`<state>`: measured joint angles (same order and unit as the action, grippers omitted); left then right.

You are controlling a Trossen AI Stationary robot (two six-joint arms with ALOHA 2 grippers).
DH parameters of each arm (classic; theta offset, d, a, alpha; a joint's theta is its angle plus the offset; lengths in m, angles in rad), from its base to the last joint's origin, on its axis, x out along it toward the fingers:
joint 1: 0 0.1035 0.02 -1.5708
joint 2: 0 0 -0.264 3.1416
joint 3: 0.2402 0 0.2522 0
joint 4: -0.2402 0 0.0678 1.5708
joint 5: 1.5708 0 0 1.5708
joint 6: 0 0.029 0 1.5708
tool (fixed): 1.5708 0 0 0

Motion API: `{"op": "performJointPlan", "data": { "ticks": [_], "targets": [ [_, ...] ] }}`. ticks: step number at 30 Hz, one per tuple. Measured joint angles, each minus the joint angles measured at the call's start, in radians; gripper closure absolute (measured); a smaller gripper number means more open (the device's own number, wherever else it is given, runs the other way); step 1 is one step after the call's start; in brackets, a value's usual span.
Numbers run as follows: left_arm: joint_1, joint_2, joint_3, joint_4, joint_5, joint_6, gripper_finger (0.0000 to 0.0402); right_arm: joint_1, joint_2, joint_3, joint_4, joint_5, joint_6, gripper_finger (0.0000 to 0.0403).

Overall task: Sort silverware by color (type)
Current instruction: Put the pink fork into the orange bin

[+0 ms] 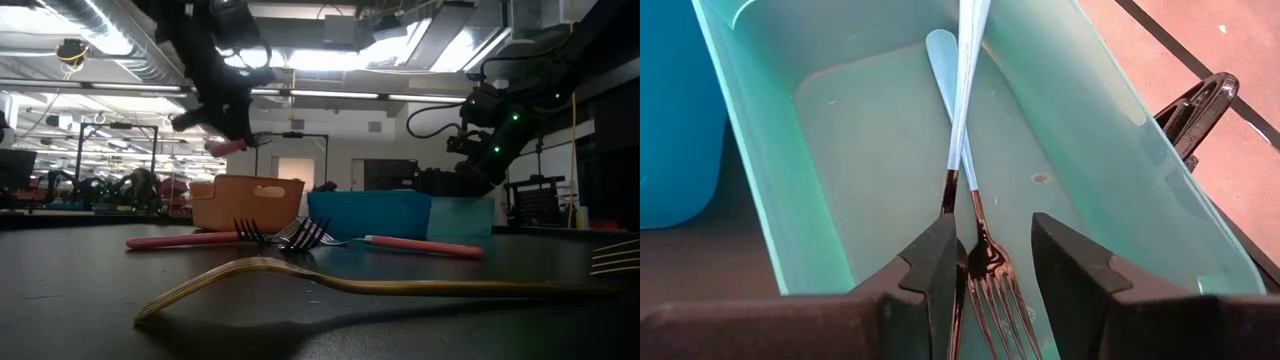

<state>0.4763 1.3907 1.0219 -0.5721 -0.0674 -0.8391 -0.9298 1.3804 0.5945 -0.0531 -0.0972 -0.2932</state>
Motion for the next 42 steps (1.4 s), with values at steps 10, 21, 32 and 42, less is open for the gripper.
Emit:
{"op": "performJointPlan", "data": {
  "ticks": [10,21,32,42],
  "targets": [
    [0.052,0.000,-0.186,0.266,0.010,-0.115,0.0374,0.000,0.000,0.000,0.000,0.000,0.000,0.0278],
    [0.052,0.000,-0.309,0.360,-0.005,-0.208,0.0373,0.000,0.000,0.000,0.000,0.000,0.000,0.0279],
    [0.056,0.007,-0.329,0.359,-0.039,-0.207,0.0369,0.000,0.000,0.000,0.000,0.000,0.000,0.0278],
    [0.056,0.007,-0.329,0.360,-0.064,-0.207,0.0337,0.000,0.000,0.000,0.000,0.000,0.000,0.0278]
  ]
}}
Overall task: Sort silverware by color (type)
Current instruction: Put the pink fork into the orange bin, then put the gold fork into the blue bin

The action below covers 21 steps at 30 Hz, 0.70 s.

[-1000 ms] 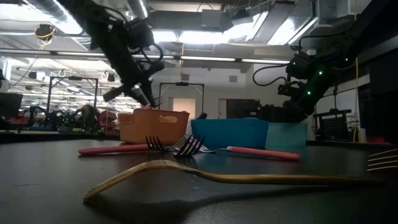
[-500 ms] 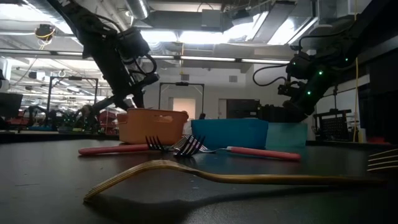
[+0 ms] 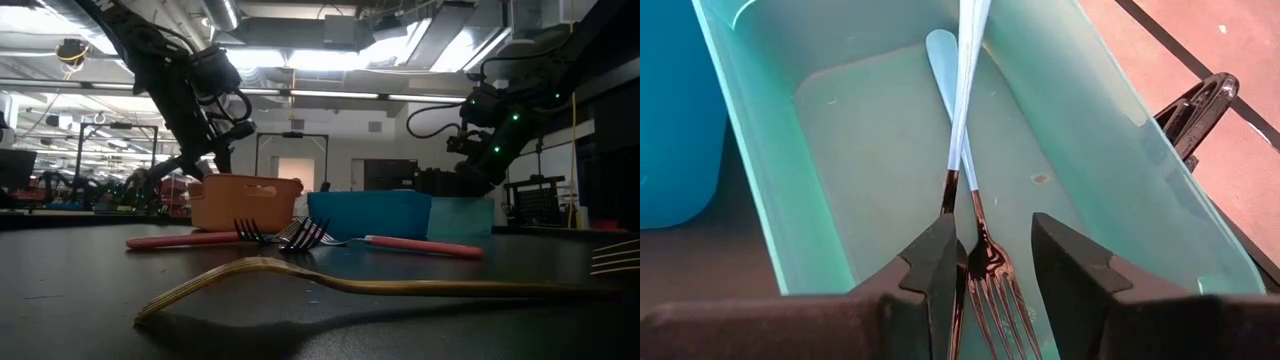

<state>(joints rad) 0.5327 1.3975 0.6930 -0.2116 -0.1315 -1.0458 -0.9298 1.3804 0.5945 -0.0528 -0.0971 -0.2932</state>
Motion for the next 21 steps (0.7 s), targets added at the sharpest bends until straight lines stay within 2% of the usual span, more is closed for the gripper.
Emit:
{"op": "performJointPlan", "data": {
  "ticks": [11,21],
  "targets": [
    [0.000,0.000,0.000,0.000,-0.010,-0.001,0.0306,0.000,0.000,0.000,0.000,0.000,0.000,0.0279],
    [-0.001,0.000,0.000,0.000,-0.056,-0.002,0.0302,0.000,0.000,0.000,0.000,0.000,0.000,0.0279]
  ]
}}
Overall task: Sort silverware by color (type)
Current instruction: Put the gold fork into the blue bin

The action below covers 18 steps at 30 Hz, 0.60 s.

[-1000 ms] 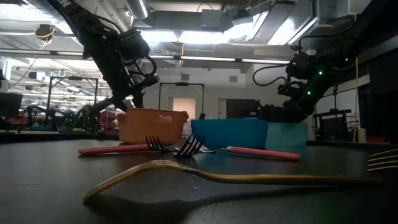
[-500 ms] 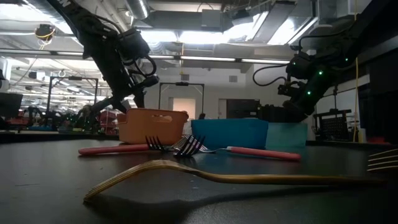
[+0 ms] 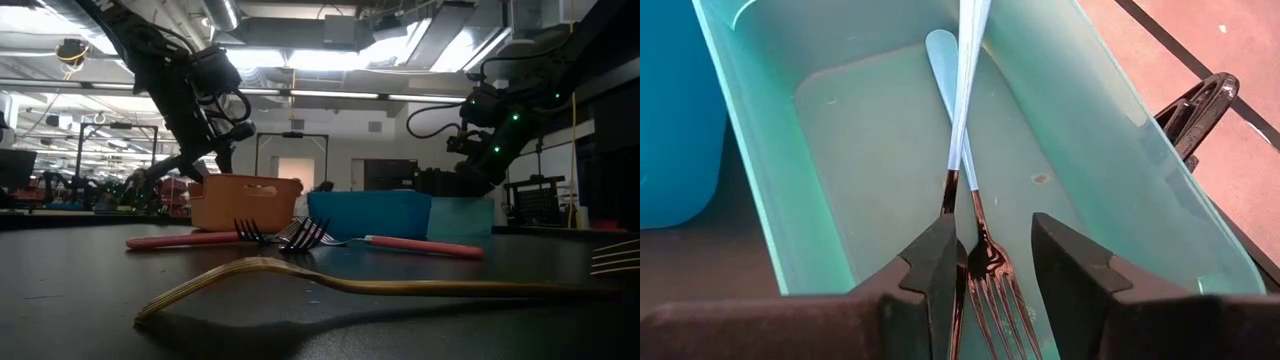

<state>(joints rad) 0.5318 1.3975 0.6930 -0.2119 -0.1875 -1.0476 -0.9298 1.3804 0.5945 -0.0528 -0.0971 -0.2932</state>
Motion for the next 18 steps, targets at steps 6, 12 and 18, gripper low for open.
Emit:
{"op": "performJointPlan", "data": {
  "ticks": [6,12,18],
  "targets": [
    [-0.010,0.000,0.000,0.000,-0.007,0.008,0.0302,0.000,0.000,0.000,0.000,0.000,0.000,0.0278],
    [-0.037,-0.001,0.000,0.042,-0.007,0.015,0.0301,0.000,-0.004,0.000,0.000,0.000,0.000,0.0278],
    [-0.062,-0.004,0.000,0.121,-0.006,0.063,0.0301,0.000,-0.029,0.030,-0.040,0.000,0.000,0.0279]
  ]
}}
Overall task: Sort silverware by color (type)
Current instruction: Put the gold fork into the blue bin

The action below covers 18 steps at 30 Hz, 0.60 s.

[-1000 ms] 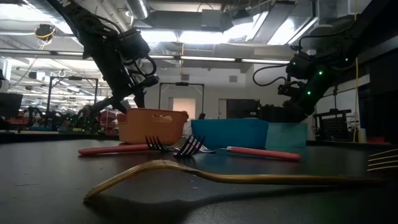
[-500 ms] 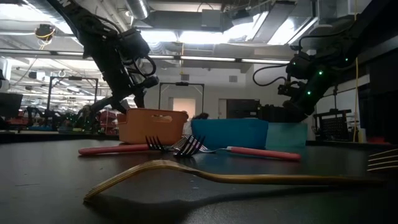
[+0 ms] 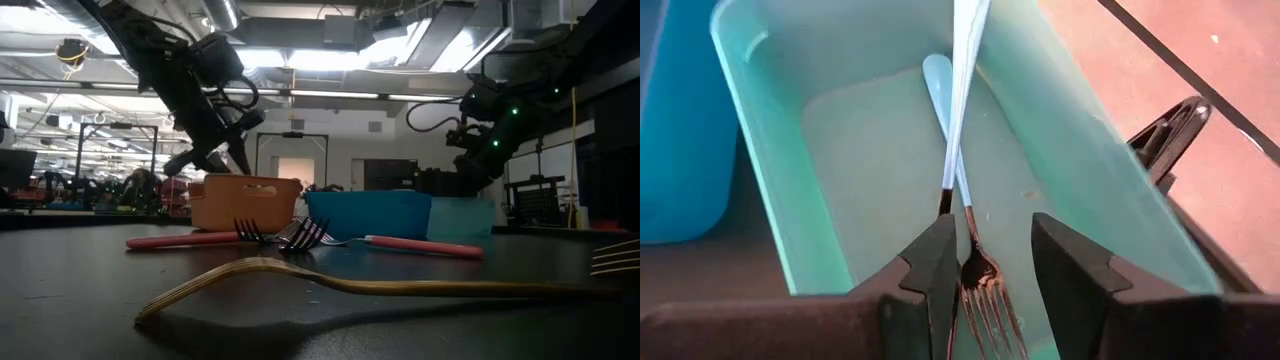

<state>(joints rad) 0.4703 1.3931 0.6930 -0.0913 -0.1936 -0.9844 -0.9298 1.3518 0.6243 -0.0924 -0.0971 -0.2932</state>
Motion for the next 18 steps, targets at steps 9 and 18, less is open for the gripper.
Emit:
{"op": "performJointPlan", "data": {
  "ticks": [9,18],
  "targets": [
    [-0.031,-0.010,0.000,0.086,0.001,0.066,0.0301,0.000,-0.078,0.124,-0.202,0.000,0.007,0.0278],
    [-0.059,-0.009,0.000,0.128,-0.010,0.128,0.0301,0.001,-0.161,0.199,-0.304,-0.244,0.140,0.0279]
  ]
}}
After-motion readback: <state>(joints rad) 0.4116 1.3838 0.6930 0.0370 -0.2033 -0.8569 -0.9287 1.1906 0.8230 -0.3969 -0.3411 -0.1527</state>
